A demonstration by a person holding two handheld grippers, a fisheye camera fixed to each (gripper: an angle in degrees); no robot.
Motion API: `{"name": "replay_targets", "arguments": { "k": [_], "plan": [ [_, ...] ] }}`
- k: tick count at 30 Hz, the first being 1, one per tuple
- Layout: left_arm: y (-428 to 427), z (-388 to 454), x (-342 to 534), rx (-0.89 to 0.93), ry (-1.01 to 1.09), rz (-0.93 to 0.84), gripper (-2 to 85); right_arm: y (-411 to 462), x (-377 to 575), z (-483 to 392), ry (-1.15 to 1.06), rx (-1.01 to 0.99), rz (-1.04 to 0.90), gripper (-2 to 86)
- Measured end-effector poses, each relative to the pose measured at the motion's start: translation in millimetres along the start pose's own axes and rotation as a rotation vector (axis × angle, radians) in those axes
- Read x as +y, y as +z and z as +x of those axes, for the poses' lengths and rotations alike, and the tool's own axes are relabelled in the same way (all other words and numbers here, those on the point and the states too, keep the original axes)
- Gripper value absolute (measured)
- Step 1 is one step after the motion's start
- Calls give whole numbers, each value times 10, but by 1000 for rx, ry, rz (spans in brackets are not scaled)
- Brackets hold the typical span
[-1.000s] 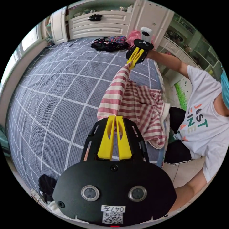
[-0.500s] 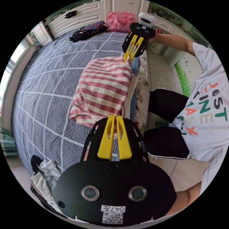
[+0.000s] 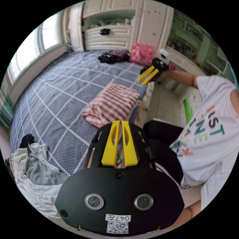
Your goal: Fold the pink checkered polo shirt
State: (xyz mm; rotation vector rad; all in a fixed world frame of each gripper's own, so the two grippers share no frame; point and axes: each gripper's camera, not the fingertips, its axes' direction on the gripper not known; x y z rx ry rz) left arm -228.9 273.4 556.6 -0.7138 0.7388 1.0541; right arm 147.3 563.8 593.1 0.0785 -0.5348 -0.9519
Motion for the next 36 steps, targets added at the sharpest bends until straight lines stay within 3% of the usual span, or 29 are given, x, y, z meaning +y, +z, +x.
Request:
{"name": "replay_targets", "arguments": {
  "k": [2, 8, 12, 15, 17, 20, 23, 26, 27, 30, 33, 36],
  "plan": [
    [29, -132, -251, -55, -42, -4, -7, 132, -405, 144, 4, 31, -16, 22],
    [1052, -419, -969, -143, -40, -287, -8, 913, -879, 417, 57, -32, -67, 15],
    [1684, -550, -813, -329, 5, -574, -8, 1307, -609, 454, 115, -119, -163, 10],
    [1812, -693, -470, -382, 7, -685, -8, 1357, -329, 383, 154, -142, -151, 9],
    [1629, -763, -363, -317, -70, -579, -8, 1317, -250, 356, 170, -160, -130, 10],
    [1074, -801, -368, -136, -200, -266, -8, 1065, -359, 367, 146, -136, -53, 14],
    [793, -552, -511, 44, -144, -88, -8, 792, -464, 499, 140, -47, -11, 15],
    [1031, -188, -614, -62, -47, -183, -8, 767, -385, 794, 231, 23, -39, 12],
    [1225, -104, -577, -148, -32, -271, -8, 802, -355, 853, 251, 15, -50, 12],
    [1598, 59, -275, -177, 7, -429, -8, 1137, -162, 1007, 330, -73, -126, 10],
    [1523, 139, 109, -166, -61, -378, -8, 1478, 105, 1002, 401, -118, -234, 8],
    [1165, 169, 460, -170, -178, -273, -8, 1231, 66, 935, 421, -107, -92, 8]
  ]
}}
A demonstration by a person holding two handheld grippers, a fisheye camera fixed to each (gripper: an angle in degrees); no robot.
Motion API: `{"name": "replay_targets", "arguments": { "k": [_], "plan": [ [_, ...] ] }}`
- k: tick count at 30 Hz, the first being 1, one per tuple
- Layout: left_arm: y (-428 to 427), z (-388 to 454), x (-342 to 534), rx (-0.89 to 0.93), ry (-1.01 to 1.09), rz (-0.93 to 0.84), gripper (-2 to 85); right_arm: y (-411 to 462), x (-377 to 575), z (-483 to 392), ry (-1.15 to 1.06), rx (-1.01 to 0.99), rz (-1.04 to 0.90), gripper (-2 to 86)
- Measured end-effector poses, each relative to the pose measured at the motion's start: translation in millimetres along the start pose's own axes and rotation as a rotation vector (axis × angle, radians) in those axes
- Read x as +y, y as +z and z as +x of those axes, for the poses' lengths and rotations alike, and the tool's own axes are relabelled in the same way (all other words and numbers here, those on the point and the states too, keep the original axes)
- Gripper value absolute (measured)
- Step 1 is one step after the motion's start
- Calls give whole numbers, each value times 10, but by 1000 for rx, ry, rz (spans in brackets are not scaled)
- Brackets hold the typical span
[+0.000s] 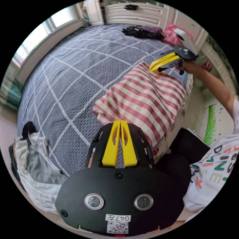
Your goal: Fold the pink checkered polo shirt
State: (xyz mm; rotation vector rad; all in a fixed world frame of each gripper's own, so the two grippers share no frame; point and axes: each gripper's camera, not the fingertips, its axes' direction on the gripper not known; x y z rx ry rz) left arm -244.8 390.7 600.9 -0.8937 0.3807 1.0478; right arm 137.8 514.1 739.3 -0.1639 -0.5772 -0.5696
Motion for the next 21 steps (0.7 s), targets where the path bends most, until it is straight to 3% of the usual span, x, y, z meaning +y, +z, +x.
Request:
{"name": "replay_targets", "arguments": {
  "k": [4, 6, 10, 16, 21],
  "plan": [
    [-293, 101, 252, 101, -38, 116, -8, -269, -511, -373, -177, -45, 88, 4],
    [-301, 318, 208, 135, -5, 151, -8, -168, -827, -516, -249, -84, 43, 1],
    [-56, 545, 187, 20, 1, 77, -8, 430, -1386, -831, -371, -127, -110, -2],
    [509, 360, 522, 164, -128, -9, -9, 1238, -1763, -1016, -365, -145, -246, -2],
    [243, 265, 757, 254, -142, 103, -9, 719, -1697, -880, -345, -206, -137, 8]
  ]
}}
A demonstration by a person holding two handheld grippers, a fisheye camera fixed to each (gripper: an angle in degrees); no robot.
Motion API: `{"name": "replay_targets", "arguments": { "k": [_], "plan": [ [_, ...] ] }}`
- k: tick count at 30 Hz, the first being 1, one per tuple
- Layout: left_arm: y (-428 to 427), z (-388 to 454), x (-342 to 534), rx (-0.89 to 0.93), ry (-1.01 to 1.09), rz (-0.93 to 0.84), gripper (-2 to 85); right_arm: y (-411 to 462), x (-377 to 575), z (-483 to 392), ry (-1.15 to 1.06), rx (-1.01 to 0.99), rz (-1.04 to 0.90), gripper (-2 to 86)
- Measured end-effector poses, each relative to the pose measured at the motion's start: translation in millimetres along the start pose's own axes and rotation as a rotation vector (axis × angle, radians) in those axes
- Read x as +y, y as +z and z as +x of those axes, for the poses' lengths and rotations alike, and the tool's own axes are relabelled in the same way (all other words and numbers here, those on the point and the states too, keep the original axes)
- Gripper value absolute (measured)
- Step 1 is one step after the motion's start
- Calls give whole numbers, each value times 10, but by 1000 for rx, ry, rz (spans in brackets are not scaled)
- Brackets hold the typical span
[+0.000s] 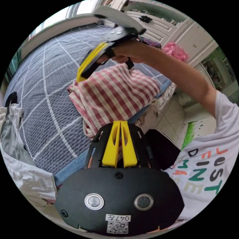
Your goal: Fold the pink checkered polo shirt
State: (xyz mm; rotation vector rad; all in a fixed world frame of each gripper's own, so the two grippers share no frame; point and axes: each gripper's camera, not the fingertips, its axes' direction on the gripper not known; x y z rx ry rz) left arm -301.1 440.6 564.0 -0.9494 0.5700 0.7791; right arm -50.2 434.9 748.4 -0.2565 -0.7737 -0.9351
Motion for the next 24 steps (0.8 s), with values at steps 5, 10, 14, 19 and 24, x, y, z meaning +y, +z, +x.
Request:
{"name": "replay_targets", "arguments": {
  "k": [5, 10, 14, 19, 24],
  "plan": [
    [-530, -87, -18, -132, 74, 135, -9, -768, 841, -472, -13, 163, 110, 4],
    [-91, -52, -444, -259, 191, -18, -9, -368, 1399, -928, 14, 249, -11, 1],
    [533, -223, -519, -276, 152, -197, -8, -221, 1609, -904, 144, 140, 24, 18],
    [-285, -167, -305, -229, 198, 129, -8, -839, 1841, -1272, 108, 188, 181, 139],
    [-280, -142, -71, -380, 456, 61, -6, -640, 1937, -1715, -69, 347, 44, 195]
  ]
}}
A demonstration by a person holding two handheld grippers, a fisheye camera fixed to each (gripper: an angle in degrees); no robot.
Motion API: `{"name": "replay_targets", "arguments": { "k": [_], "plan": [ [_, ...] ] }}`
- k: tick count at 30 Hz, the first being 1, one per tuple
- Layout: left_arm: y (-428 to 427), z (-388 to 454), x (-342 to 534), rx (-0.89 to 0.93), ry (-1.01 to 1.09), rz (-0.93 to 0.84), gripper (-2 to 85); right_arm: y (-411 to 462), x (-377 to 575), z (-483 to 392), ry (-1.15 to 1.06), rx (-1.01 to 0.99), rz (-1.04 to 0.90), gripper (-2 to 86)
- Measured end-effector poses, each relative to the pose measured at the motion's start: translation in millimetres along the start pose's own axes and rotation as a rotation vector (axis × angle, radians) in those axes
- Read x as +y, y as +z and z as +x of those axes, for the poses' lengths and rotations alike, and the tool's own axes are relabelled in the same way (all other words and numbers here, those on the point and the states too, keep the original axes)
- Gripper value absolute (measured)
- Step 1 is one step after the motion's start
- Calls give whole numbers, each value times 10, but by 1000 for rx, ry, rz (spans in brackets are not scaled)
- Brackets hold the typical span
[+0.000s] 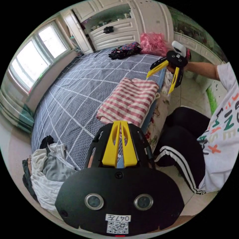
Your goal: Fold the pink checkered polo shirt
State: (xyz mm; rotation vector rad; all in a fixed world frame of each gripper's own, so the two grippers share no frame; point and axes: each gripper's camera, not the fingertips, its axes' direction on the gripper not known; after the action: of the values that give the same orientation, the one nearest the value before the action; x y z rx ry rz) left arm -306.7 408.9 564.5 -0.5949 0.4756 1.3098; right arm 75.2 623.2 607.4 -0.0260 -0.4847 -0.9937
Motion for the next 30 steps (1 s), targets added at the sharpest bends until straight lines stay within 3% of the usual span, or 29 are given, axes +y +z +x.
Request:
{"name": "replay_targets", "arguments": {
  "k": [4, 7, 10, 15, 20, 24, 30],
  "plan": [
    [133, -133, 78, 58, -61, -21, 6, 301, -14, -290, -173, 167, -61, 185],
    [176, -358, 131, 60, -161, 1, 41, 436, -39, -308, -225, 185, -83, 169],
    [290, -762, 120, 220, -307, 41, 122, 253, -49, -154, -175, 151, -16, 161],
    [766, -1640, -139, 470, -442, 47, 163, -64, 165, 544, 15, 139, 109, 133],
    [1294, -2368, -649, 844, -264, 75, 163, 221, 353, 1617, 137, 4, 25, 139],
    [1607, -2684, -1021, 760, 3, 37, 182, 490, 452, 2177, 197, -187, 15, 161],
    [2099, -2881, -1403, 800, 102, -103, 297, 913, 648, 2748, 216, -392, 27, 181]
  ]
}}
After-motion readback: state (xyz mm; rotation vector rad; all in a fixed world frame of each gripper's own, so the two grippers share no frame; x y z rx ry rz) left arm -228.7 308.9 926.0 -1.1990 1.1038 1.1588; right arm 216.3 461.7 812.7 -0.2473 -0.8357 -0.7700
